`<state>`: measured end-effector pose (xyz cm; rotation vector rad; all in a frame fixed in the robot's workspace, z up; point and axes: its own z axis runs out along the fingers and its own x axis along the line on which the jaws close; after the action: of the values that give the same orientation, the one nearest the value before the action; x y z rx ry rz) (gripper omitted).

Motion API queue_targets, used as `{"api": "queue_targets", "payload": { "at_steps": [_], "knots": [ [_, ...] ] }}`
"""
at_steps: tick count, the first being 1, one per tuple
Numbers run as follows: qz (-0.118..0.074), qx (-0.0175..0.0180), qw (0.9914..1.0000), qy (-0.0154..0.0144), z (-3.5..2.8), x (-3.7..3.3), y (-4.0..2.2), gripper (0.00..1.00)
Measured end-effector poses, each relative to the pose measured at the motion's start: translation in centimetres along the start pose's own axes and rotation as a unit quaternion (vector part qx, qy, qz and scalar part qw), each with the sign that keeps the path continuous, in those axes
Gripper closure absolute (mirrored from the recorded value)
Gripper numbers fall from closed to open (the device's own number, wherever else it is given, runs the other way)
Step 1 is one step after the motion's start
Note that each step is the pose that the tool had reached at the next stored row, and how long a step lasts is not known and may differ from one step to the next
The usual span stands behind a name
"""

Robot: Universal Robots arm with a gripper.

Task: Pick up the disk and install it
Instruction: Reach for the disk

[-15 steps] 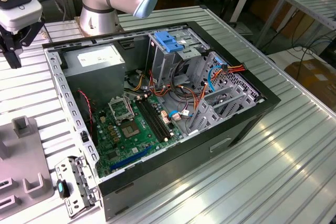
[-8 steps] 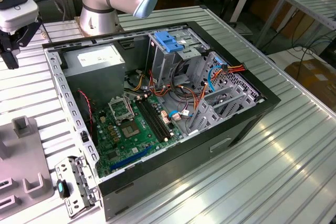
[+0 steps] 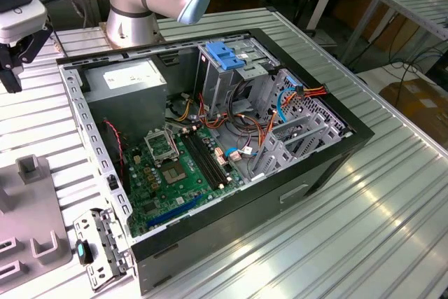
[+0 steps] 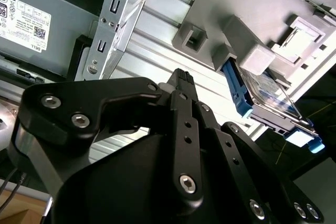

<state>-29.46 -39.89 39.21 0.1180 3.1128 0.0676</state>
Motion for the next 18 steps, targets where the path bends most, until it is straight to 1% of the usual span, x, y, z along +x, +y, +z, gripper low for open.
{"api": "queue_targets", "payload": {
  "at_steps": [2,3,4,11,13,14,15,18],
  "knots": [
    [0.0,0.0001,1.0,0.0015,0.01,0.08,0.11,0.89],
    [0.0,0.0001,1.0,0.0024,0.03,0.3,0.23,0.89],
    [0.0,0.0002,1.0,0.0026,0.03,0.58,0.3,0.89],
    [0.0,0.0002,1.0,0.003,0.03,2.92,0.42,0.89],
    [0.001,0.0003,0.99999,0.0036,0.04,3.32,0.42,0.89],
    [0.002,0.0004,0.99999,0.0042,0.04,3.68,0.4,0.89],
    [0.003,0.0004,0.99998,0.0048,0.05,4.25,0.36,0.89],
    [0.003,0.0005,0.99998,0.0054,0.05,5.15,0.3,0.89]
  ]
}}
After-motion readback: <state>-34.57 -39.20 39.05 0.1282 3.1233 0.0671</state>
